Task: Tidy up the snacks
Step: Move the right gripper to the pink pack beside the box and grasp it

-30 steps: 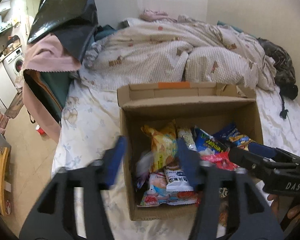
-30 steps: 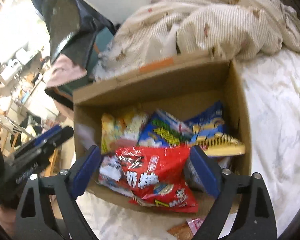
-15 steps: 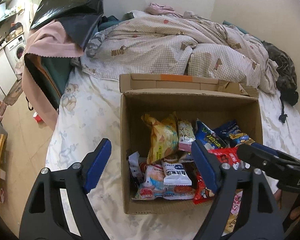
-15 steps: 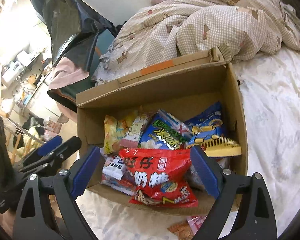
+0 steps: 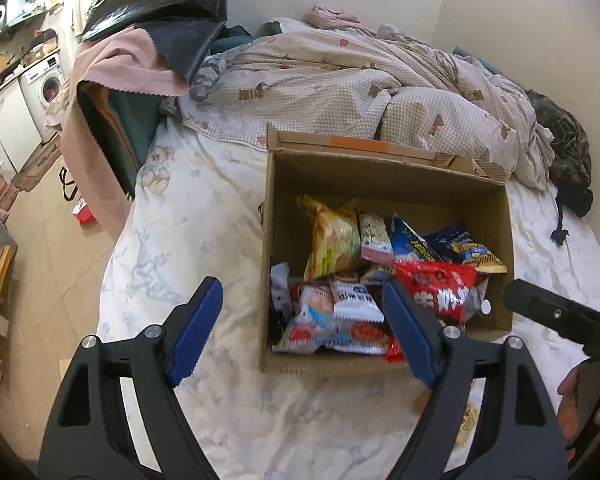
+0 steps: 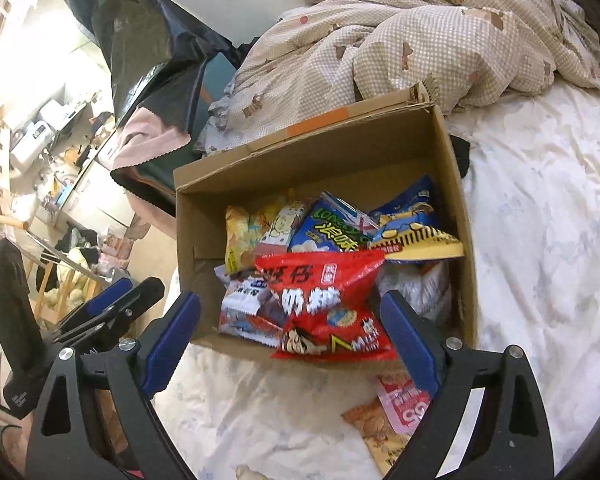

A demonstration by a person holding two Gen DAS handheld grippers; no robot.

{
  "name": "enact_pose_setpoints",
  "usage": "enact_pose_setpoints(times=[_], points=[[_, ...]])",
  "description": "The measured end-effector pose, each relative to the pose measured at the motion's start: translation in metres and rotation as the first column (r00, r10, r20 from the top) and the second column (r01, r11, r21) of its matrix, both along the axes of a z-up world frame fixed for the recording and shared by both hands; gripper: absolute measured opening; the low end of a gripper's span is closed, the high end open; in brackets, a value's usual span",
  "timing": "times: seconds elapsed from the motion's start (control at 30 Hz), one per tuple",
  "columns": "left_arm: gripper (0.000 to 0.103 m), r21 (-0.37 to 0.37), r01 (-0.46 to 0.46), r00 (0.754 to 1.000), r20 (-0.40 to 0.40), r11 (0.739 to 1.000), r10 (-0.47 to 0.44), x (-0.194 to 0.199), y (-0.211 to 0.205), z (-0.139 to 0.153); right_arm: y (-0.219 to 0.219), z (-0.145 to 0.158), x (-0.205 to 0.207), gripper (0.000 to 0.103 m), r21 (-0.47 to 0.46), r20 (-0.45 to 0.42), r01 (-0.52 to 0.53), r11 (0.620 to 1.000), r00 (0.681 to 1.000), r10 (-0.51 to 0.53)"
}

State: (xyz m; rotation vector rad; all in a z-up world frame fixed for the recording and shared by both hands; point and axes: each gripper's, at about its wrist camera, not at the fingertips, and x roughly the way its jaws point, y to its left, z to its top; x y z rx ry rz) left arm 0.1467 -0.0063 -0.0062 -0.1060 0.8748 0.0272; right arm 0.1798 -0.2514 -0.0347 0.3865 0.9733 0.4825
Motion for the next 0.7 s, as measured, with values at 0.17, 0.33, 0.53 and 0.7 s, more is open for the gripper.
enact_pose_setpoints(times=[0.17,0.33,0.53,0.7], points=[[0.08,0.001,0.005,1.0,0.001,1.0,-0.005,-0.018,0.001,0.0,-0.013,0.001,-0.016,0.094,-0.015,-0.003,0.019,1.0,1.0,-0.019],[0.08,0.03,0.028,0.999,0.029,0.999,-0.028,-0.041,0.0,0.004,-0.035,0.005,-0.031,0.094,-0.006,-0.014,0.066,0.998,0.998,-0.066],[0.08,0.028,0.058,0.998,0.021,0.998,-0.059,-0.061,-0.002,0.002,-0.055,-0.006,-0.045,0.094,-0.033,-0.068,0.118,0.992,0.99,-0.12],[0.08,-0.012,-0.002,1.0,-0.025,1.0,0.002,-0.065,0.006,-0.008,-0.072,-0.028,-0.049,0.094,-0.152,-0.157,0.206,0.967,0.961,-0.229]])
